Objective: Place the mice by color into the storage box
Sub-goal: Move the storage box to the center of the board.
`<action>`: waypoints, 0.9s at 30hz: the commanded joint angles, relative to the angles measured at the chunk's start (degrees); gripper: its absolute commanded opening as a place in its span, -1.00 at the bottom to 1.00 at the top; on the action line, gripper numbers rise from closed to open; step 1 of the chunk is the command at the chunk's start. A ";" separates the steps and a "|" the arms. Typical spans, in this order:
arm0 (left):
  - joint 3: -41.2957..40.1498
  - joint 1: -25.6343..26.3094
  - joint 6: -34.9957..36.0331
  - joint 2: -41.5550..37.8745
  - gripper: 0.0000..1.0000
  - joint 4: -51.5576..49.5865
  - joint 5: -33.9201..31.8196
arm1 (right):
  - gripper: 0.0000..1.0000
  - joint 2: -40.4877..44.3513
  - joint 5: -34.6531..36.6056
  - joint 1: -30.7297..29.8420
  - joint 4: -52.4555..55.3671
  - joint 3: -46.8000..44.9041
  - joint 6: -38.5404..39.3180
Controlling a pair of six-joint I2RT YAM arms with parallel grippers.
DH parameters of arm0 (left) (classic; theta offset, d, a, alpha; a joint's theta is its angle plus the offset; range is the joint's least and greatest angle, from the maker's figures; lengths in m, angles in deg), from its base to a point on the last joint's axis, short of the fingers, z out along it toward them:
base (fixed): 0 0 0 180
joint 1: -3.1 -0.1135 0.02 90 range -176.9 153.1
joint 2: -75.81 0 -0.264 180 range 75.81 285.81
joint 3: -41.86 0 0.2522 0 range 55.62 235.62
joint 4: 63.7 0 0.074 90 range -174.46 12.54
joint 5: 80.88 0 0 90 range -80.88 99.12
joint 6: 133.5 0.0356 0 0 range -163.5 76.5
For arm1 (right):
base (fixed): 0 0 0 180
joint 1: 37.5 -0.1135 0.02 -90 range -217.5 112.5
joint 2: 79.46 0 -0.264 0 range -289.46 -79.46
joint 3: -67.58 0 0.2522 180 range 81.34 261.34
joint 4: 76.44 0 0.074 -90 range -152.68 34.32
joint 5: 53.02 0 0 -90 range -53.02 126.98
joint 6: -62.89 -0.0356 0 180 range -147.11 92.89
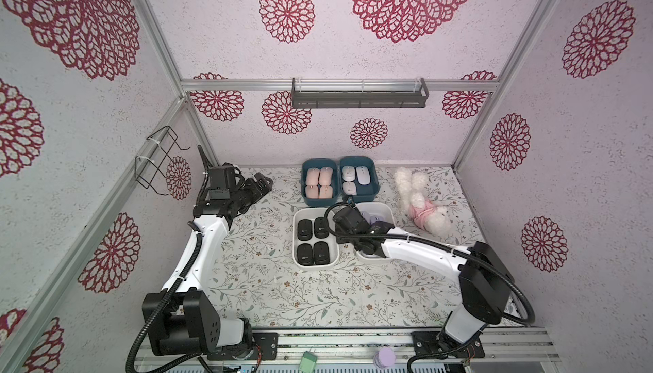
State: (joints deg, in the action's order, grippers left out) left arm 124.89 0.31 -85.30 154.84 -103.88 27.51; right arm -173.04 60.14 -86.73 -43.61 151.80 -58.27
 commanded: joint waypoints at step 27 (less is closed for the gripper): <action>1.64 2.00 2.26 1.76 0.94 -0.92 -1.21 | -0.88 2.94 -20.39 23.51 0.61 -13.54 13.27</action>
State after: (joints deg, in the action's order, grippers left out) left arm 125.13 2.06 -83.95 156.08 -104.88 26.57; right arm -170.24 41.60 -61.20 -42.05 138.40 -44.67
